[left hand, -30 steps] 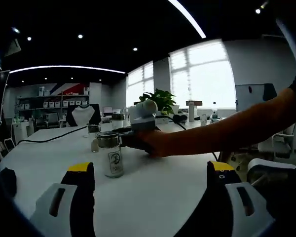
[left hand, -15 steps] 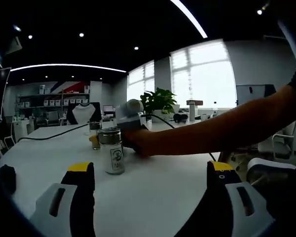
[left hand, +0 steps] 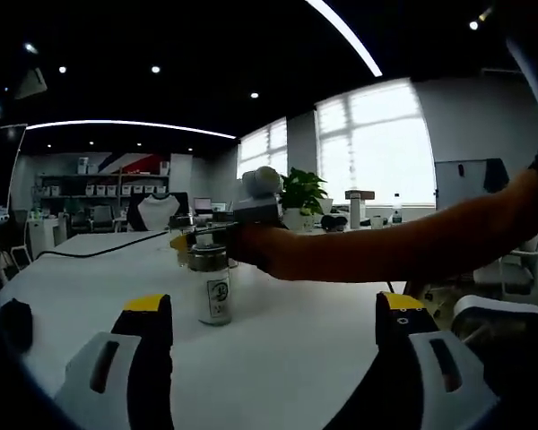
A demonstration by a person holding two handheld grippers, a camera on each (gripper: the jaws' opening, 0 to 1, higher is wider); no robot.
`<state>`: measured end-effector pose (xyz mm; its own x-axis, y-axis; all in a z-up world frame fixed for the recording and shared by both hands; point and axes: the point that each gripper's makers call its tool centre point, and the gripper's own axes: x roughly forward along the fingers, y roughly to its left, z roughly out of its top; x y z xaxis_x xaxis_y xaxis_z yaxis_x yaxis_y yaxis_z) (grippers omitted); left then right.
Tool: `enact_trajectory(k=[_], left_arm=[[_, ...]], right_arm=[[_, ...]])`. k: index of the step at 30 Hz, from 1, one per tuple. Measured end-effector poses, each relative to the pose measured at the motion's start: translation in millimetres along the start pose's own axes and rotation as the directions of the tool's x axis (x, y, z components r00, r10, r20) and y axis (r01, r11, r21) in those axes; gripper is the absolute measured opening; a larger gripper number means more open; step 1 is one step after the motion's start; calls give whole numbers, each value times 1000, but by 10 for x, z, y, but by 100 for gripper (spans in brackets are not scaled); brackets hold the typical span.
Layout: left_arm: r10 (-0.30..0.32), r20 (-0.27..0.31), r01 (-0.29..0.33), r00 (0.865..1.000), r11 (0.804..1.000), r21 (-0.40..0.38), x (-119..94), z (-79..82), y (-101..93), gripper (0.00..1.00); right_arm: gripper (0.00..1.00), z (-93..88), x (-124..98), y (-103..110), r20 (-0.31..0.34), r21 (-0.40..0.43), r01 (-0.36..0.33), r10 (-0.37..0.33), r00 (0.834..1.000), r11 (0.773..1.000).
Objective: Rotate the seasoning bottle until the label or dispensing opening points toward the visible target arrow and the bottle remains upright within the marked orientation range
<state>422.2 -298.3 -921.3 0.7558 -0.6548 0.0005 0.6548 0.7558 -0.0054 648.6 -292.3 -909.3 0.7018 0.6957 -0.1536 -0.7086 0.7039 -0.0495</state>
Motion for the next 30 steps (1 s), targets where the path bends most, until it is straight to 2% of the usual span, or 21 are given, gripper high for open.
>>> enact_trajectory(k=[7,12,17,19,22,26,30], left_arm=[[-15,6,15,1000,1000,-2,14,-1,-87,94],[-39,18,38,999,999,18,67,10,-191,93],[-56,-6,56,998,998,40,170,-12,-260,96],[-54,25,52,998,997,61,210,73,-268,96],[-53,53,50,997,997,55,280,147,-283,96],[-68,39,65,997,996,66,368,159,-340,96],[-53,32,50,998,996,79,414,158,-323,96]], right_arm=[[30,23,-371,25,1,0,-14,14,1000,1000],[30,47,-689,5,30,60,-29,28,999,998],[30,82,-992,32,59,47,-47,45,997,998],[30,84,-1138,36,75,20,-42,40,996,999],[30,71,-1267,39,74,27,-37,35,997,999],[30,76,-1379,73,85,11,-33,32,996,999],[30,67,-1456,106,95,0,-32,32,995,999]])
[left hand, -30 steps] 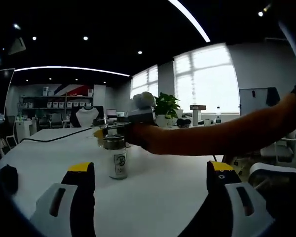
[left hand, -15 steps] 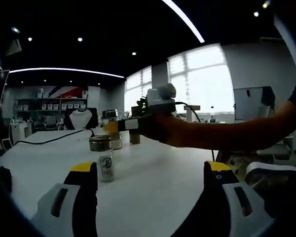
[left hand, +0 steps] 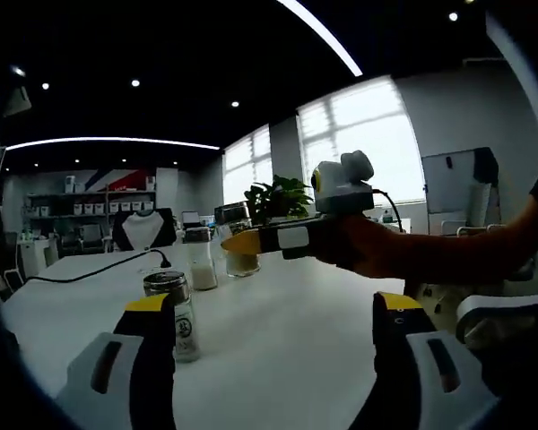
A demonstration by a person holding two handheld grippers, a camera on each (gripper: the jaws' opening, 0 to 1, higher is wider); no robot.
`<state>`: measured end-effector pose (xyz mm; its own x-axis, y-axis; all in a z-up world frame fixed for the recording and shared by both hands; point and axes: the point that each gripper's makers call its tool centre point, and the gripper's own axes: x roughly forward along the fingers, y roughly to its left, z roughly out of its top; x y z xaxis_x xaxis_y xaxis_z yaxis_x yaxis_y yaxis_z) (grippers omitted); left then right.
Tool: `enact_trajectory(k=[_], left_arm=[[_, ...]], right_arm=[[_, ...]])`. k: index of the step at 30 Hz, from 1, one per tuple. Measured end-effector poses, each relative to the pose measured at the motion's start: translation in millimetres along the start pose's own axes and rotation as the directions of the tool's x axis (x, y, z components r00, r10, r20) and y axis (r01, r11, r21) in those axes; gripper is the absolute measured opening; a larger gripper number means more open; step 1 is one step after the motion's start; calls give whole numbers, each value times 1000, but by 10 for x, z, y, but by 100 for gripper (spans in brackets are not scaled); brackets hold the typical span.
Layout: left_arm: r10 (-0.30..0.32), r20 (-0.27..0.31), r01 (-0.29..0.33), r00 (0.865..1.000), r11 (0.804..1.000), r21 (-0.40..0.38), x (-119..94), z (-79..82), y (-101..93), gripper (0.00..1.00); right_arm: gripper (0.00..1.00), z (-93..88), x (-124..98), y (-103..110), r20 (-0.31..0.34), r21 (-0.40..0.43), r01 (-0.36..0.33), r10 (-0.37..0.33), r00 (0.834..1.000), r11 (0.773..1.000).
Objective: Rotate the seasoning bottle until the label or dispensing opening points toward the visible target arrow and the bottle remains upright within the marked orientation range
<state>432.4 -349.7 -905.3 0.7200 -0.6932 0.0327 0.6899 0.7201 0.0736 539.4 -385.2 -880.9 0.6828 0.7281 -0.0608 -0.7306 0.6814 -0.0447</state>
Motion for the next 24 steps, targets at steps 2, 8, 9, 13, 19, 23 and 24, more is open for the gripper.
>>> enact_trajectory(k=[2,8,9,13,19,23,24], left_arm=[[5,-2,-5,1000,1000,-6,24,4,15,96],[11,19,-11,1000,1000,5,101,78,7,93],[17,17,-17,1000,1000,22,134,83,7,92],[24,0,-24,1000,997,69,253,47,-12,90],[21,-5,-21,1000,1000,24,315,-10,-59,80],[-2,91,8,996,998,-68,313,146,-96,76],[4,78,0,997,998,-60,311,129,-86,74]], right_arm=[[30,4,-34,23,3,-1,-3,3,1000,1000],[30,101,-179,105,33,17,-13,12,999,1000],[30,117,-206,123,38,21,-14,13,999,1000],[30,128,-283,228,50,44,-37,35,998,998],[30,149,-396,357,72,63,-52,48,996,997],[30,140,-431,464,74,60,-66,61,995,996],[30,135,-435,483,71,59,-65,61,996,996]])
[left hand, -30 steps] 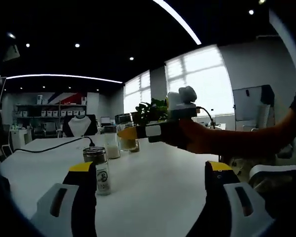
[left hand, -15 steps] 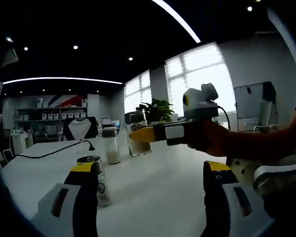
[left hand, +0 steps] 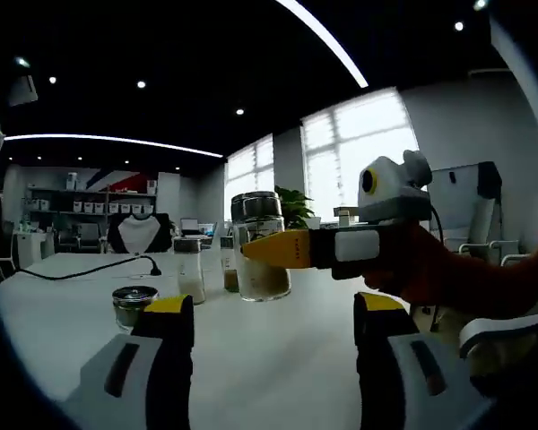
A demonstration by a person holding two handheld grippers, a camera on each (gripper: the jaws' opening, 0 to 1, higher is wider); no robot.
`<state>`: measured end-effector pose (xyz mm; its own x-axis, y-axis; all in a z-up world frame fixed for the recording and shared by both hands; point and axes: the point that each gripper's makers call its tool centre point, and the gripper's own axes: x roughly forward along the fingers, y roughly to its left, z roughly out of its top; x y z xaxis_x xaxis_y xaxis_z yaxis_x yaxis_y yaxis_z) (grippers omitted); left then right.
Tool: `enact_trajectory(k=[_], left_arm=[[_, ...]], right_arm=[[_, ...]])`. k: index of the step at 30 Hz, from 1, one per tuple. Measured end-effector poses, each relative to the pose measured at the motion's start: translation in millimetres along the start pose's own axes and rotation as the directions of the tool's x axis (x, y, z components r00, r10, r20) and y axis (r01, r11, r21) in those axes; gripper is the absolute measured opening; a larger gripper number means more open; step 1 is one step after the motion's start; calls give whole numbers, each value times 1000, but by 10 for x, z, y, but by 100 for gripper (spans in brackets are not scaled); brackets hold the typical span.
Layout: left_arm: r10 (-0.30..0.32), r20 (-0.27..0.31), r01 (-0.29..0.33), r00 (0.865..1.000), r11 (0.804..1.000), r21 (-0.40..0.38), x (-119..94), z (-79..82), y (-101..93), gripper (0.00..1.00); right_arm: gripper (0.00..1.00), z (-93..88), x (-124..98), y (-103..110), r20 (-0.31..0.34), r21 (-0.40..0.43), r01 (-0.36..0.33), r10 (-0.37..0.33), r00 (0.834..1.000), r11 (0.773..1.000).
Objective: Rotate the seasoning bottle until the label or dispensing opening points toward the visible target arrow and the bottle remains upright within the marked orientation range
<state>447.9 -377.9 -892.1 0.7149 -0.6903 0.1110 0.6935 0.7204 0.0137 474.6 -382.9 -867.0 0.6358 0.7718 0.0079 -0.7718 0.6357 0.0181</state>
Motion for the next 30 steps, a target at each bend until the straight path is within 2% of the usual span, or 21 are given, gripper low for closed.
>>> enact_trajectory(k=[3,5,6,15,18,19,21,22,24,27,29,30], left_arm=[[-11,-21,12,1000,999,47,6,-30,-30,69],[-27,-16,28,1000,995,91,1,-30,-72,66],[-16,-15,18,1000,994,109,-7,-38,-73,65],[-18,-5,19,1000,986,164,-47,-110,-202,55],[-33,16,29,999,982,186,-68,-104,-274,45],[-30,18,26,999,981,190,-68,-102,-276,43],[-14,24,9,1000,982,191,-62,-85,-253,43],[-20,20,16,1000,983,184,-55,-82,-267,43],[12,38,-19,999,982,187,-67,-39,-223,39],[4,49,-11,999,990,138,-80,-4,-210,38],[7,44,-13,999,991,133,-88,-2,-196,37],[8,47,-13,999,992,122,-103,-1,-184,37]], right_arm=[[30,3,-29,97,7,11,-13,13,1000,1000],[30,-7,-44,190,12,65,-39,38,999,997],[30,-10,-55,217,14,74,-44,43,999,996],[30,-134,-148,342,33,48,-44,42,999,998],[30,-173,-181,372,40,60,-48,45,998,997],[30,-178,-186,377,46,75,-49,45,998,996],[30,-197,-194,442,51,168,-79,71,996,983],[30,-201,-198,468,47,177,-90,83,995,980],[30,-174,-198,494,50,132,-83,77,996,988],[30,-131,-169,501,55,113,-89,83,995,990],[31,-139,-156,503,49,113,-100,95,994,988],[31,-140,-150,516,54,97,-128,123,991,987]])
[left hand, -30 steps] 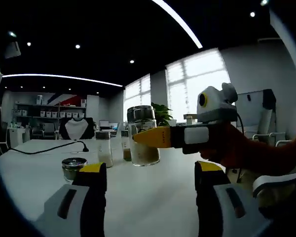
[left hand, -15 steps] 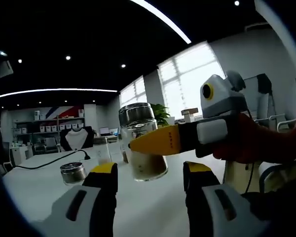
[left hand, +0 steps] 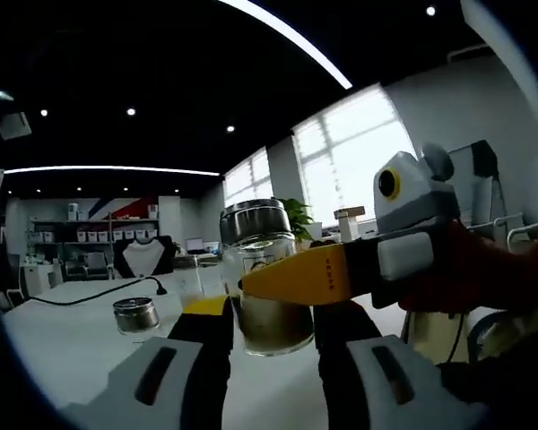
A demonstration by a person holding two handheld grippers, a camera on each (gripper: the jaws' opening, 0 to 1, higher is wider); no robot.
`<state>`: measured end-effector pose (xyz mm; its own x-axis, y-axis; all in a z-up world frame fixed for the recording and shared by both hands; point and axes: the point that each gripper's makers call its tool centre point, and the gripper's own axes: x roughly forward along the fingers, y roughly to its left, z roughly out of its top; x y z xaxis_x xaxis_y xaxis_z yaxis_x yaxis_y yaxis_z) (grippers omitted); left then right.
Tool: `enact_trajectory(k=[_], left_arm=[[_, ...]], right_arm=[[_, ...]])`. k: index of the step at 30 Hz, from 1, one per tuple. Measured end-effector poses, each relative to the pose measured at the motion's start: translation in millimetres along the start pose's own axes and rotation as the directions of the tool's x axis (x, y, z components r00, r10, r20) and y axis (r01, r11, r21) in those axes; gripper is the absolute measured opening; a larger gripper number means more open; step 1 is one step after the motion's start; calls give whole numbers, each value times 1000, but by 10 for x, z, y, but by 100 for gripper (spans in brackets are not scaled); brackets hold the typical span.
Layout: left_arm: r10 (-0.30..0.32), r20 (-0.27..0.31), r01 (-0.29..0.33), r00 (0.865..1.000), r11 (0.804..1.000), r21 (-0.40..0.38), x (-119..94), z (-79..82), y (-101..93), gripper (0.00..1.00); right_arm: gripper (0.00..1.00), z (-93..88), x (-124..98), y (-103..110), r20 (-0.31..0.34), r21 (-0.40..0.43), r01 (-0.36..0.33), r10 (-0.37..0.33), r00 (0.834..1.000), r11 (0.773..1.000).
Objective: Rotate the seasoning bottle until the label or dispensing opening points toward the visible target arrow and the bottle remains upright within the marked orientation range
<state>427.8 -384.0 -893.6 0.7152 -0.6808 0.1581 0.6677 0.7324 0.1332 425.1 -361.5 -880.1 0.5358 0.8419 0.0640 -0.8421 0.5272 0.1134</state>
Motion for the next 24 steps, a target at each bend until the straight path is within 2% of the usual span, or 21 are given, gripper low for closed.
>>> enact_trajectory(k=[2,5,8,11,13,17,18,20,21,22,24], left_arm=[[-11,21,12,1000,999,-49,-20,21,8,36],[-43,10,44,999,993,-106,-51,1,19,35],[-102,60,112,993,974,-195,-100,53,-9,35],[-166,103,187,981,947,-260,-144,117,-71,34],[-196,101,215,975,945,-245,-160,125,-98,34],[-261,96,275,961,942,-194,-183,146,-189,34],[-284,97,298,954,935,-192,-193,157,-214,34],[-365,103,379,925,900,-214,-241,172,-279,34],[-368,106,382,924,899,-214,-245,177,-271,34],[-391,111,406,914,889,-212,-270,185,-280,34],[-411,107,424,905,880,-212,-288,182,-299,34]], right_arm=[[31,19,6,-35,7,8,-19,19,1000,1000],[30,31,-7,-4,-4,-2,-82,82,997,997],[30,92,-46,52,8,-11,-153,153,988,988],[30,138,-73,139,19,-27,-184,184,983,983],[30,155,-74,183,27,-23,-213,214,977,977],[32,191,-106,259,56,40,-265,262,963,963],[32,201,-113,285,66,53,-283,280,958,958],[33,192,-138,312,54,85,-327,323,945,941],[33,197,-147,315,56,83,-332,329,943,939],[33,190,-166,366,56,83,-347,343,938,934],[33,189,-186,396,52,75,-365,362,931,928]])
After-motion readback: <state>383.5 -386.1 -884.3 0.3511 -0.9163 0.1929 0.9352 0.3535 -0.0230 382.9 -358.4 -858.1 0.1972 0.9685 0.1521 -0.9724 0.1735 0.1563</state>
